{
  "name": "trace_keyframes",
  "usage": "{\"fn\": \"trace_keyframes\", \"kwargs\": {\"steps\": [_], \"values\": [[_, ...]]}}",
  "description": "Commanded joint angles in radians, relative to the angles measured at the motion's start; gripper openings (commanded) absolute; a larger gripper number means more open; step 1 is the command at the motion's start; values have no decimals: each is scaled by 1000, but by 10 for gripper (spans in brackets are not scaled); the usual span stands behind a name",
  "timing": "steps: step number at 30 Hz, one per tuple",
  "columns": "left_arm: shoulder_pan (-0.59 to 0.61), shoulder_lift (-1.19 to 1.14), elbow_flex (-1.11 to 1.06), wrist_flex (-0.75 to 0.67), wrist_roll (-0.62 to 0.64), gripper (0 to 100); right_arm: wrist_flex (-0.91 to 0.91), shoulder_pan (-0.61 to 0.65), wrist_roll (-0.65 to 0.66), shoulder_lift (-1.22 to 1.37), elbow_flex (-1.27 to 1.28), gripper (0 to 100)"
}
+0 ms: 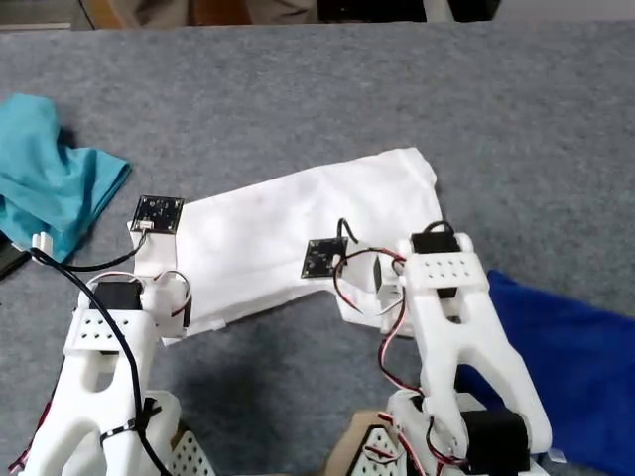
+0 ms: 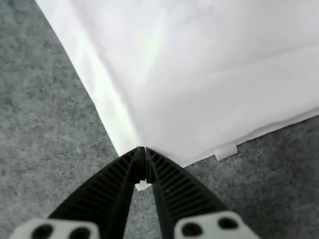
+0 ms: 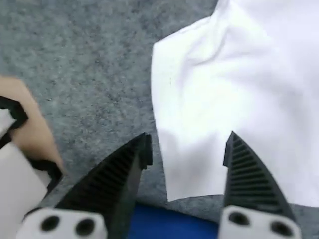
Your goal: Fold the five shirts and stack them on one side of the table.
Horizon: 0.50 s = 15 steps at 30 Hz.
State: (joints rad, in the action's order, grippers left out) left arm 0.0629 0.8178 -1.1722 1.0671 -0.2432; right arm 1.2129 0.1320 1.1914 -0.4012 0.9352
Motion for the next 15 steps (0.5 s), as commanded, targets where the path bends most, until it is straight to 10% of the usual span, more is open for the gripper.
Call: {"fn": "trace_keyframes", "kwargs": {"steps": [1,15], "values": [[3,19,2,-11,-6,19,-37,2,28,-25,5,247],[114,19,5,-12,-8,19,-221,62,35,38,137,246]]}}
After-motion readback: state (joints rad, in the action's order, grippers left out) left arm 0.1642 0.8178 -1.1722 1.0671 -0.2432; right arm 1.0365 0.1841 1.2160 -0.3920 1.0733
